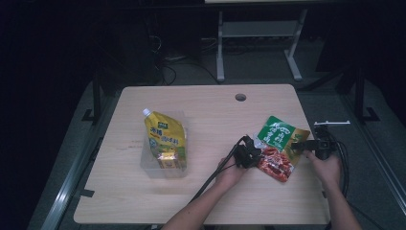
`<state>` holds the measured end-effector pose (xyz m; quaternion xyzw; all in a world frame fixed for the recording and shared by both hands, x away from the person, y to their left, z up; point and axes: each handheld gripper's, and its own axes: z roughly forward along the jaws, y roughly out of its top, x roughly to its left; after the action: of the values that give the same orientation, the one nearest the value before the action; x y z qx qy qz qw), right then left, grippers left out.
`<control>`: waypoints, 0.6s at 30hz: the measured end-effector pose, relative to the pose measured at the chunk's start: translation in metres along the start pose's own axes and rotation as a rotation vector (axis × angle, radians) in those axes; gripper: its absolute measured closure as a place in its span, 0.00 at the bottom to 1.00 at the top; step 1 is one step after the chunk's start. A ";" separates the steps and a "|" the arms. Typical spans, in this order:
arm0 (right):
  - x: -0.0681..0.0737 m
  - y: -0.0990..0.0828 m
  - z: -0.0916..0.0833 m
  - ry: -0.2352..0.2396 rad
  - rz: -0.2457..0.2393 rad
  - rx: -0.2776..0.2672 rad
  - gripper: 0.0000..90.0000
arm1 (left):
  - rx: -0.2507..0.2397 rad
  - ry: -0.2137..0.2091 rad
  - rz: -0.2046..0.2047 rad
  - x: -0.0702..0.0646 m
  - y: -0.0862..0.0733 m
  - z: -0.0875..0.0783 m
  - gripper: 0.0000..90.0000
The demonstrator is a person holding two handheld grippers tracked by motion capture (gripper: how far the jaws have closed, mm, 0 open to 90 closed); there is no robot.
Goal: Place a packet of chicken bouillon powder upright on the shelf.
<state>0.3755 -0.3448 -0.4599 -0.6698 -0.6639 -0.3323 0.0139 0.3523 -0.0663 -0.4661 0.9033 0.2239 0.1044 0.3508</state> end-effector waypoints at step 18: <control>0.013 0.000 -0.003 0.028 -0.082 -0.028 1.00 | -0.003 -0.021 0.012 -0.003 0.000 -0.010 0.79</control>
<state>0.3731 -0.3347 -0.4510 -0.6374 -0.6860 -0.3510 0.0001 0.3466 -0.0617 -0.4592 0.9051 0.2146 0.0973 0.3540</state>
